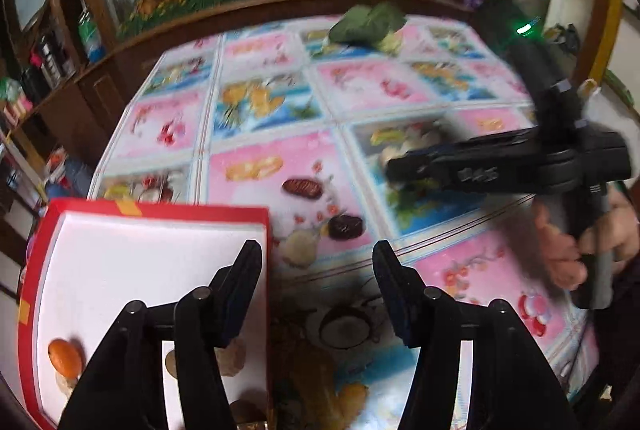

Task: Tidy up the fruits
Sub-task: 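Grasp a beige pastry beside the dates with the left gripper while the right gripper holds its pastry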

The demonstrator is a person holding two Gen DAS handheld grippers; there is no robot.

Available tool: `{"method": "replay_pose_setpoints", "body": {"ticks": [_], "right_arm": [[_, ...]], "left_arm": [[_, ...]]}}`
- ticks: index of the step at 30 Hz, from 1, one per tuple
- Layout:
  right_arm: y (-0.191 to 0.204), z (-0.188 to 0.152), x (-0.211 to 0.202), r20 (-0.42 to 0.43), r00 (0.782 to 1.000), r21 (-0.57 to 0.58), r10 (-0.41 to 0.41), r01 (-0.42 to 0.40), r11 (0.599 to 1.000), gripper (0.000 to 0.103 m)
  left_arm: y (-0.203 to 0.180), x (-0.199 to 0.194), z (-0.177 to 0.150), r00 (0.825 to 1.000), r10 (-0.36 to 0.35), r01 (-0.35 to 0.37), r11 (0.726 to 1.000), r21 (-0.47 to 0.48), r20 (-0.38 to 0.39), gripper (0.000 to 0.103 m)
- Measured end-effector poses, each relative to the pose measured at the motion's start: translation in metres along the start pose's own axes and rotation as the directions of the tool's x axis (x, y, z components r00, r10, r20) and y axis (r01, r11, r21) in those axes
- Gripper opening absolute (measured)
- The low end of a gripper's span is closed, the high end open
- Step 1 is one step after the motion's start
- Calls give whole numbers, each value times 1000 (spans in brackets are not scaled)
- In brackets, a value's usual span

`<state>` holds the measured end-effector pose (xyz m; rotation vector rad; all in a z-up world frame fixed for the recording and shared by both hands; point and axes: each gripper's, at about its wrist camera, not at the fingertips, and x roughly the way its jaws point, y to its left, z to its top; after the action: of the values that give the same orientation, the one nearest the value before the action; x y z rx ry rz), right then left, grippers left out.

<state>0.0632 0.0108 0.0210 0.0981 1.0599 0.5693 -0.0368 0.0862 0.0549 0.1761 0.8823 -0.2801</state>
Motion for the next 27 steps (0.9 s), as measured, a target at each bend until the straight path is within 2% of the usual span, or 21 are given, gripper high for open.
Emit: {"method": "replay_pose_setpoints", "body": {"ticks": [5,8,12,14,17,21,27], "right_arm": [[0,0,0,1,1000,1,4,-4,1000,23],[0,0,0,1,1000,2,3,-3,1000,23],[0,0,0,1,1000,2,4,-4,1000,24],[0,0,0,2,1000,-1,3,-3,1000,24],[0,0,0,1,1000,-2,2,-2,1000,24],[0,0,0,2,1000,-3,1,-1,1000,24],[1,0,0,1,1000,-2,2,-2,1000,24]], "left_arm": [[-16,18,-2,997,4,0,998,56,-71,58],[-12,35,0,993,-11,16,999,38,-114,58],[-5,38,7,993,-19,23,999,32,-113,55],[-4,39,10,994,7,-3,999,39,-110,55],[-1,40,11,994,-6,11,999,41,-109,55],[-4,46,14,994,-1,10,996,85,-106,55],[-8,48,14,988,-66,92,979,183,-141,53]]}}
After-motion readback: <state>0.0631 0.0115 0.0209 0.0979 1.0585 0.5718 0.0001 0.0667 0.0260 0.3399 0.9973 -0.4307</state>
